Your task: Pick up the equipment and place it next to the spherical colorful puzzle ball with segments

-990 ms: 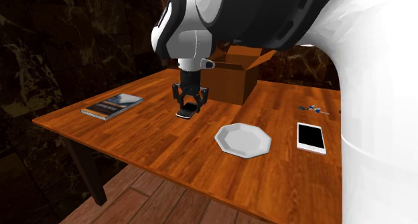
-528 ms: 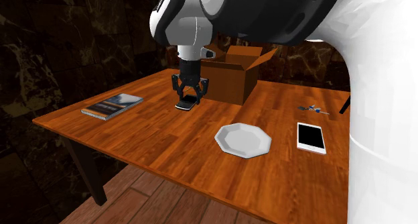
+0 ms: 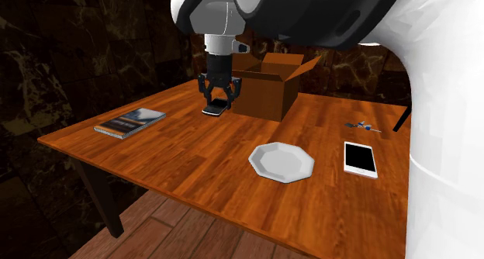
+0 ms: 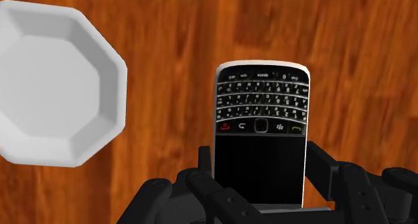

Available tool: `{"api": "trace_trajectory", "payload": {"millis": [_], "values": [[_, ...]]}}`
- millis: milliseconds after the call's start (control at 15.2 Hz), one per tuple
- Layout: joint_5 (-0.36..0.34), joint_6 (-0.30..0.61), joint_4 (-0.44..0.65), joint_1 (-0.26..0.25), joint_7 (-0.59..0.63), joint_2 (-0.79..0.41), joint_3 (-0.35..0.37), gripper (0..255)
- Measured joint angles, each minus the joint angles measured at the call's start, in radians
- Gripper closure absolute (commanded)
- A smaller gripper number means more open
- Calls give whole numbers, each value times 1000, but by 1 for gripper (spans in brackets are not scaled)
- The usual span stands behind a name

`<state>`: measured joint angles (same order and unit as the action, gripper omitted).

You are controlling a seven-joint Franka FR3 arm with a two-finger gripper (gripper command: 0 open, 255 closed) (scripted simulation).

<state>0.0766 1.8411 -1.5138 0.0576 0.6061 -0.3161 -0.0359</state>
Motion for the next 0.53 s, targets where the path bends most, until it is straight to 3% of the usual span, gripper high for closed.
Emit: {"api": "trace_trajectory", "payload": {"millis": [264,528], "values": [[0,-37,32,6,-6,5,-3,255],[6,-28,-26,54,-81,48,-29,255]]}}
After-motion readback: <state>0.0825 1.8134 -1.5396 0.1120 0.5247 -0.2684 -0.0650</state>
